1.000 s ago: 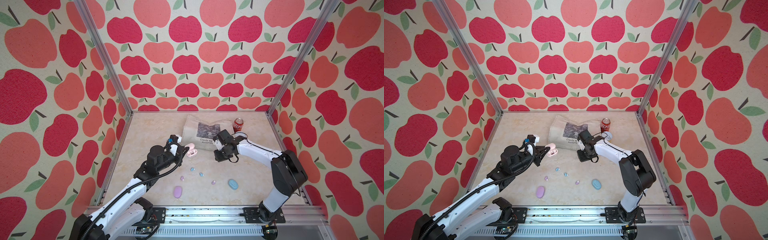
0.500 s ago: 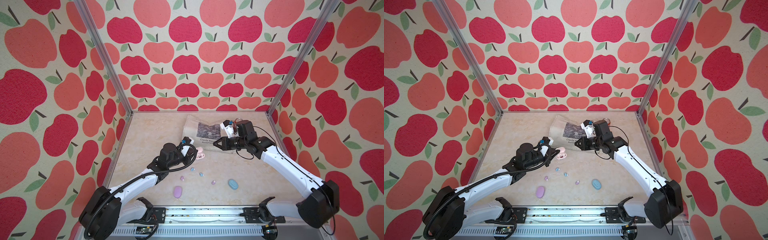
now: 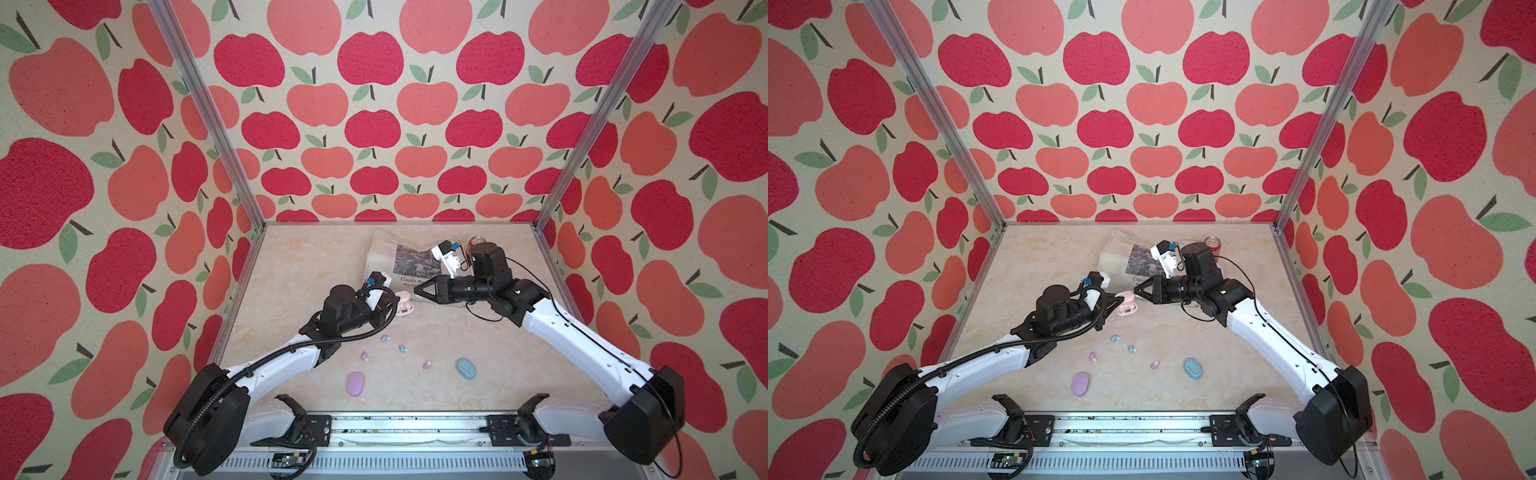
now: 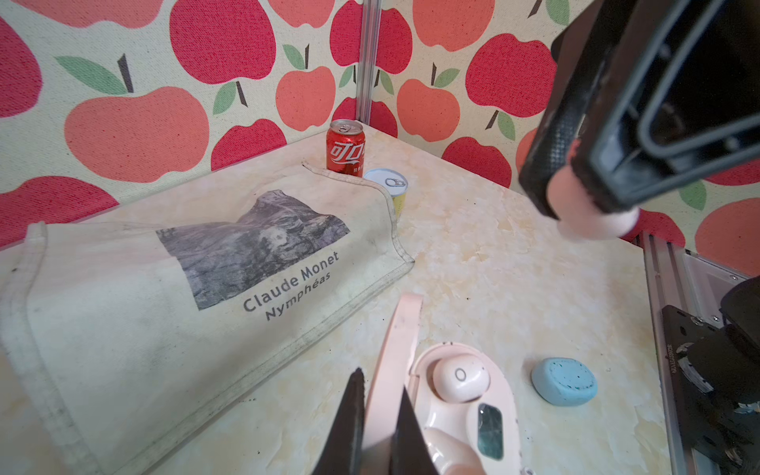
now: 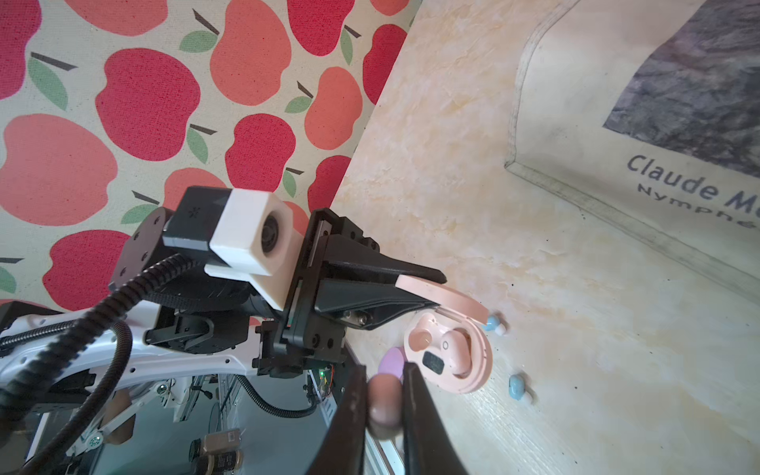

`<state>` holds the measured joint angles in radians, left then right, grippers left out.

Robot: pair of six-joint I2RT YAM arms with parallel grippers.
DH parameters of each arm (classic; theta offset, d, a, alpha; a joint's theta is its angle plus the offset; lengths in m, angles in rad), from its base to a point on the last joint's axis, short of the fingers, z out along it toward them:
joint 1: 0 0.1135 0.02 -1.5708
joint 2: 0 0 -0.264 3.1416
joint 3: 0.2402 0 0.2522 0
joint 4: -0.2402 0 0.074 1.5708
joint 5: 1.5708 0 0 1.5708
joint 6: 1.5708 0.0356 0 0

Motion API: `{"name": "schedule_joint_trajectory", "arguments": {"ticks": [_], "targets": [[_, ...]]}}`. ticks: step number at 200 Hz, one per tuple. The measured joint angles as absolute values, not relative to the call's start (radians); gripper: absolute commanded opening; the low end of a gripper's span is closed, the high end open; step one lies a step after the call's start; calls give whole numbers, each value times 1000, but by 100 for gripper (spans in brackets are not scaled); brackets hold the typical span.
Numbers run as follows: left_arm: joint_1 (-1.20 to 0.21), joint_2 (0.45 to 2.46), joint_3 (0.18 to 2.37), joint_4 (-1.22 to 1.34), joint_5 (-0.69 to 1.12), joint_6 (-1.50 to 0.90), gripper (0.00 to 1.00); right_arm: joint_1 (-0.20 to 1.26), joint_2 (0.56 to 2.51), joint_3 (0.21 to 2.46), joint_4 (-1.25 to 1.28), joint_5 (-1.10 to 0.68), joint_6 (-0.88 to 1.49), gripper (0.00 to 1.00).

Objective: Insert wireless bluetooth earbuds into charging case
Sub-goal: Insert the wireless bluetooth earbud into the charging case.

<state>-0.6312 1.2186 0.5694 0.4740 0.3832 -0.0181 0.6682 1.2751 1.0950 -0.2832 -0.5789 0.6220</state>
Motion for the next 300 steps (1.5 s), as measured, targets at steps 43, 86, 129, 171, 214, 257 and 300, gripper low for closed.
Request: {"name": "schedule_joint_trajectory", "arguments": {"ticks": [43, 86, 129, 171, 214, 257, 300], "targets": [[-636, 1219, 569, 485, 374, -45, 0, 709, 1295, 1068, -210, -582, 676, 11], [-640, 1218, 569, 492, 370, -62, 0, 748, 1309, 1062, -168, -582, 702, 12], [-641, 1218, 579, 492, 370, -62, 0, 775, 1327, 1054, -147, -574, 709, 13], [-647, 1216, 609, 491, 371, -62, 0, 784, 1339, 1049, -146, -555, 708, 13], [-649, 1202, 615, 491, 371, -62, 0, 785, 1356, 1049, -141, -533, 708, 13], [-649, 1198, 617, 486, 372, -62, 0, 785, 1357, 1046, -125, -508, 707, 13], [-652, 1198, 623, 469, 374, -61, 0, 785, 1357, 1037, -120, -490, 707, 14]]}}
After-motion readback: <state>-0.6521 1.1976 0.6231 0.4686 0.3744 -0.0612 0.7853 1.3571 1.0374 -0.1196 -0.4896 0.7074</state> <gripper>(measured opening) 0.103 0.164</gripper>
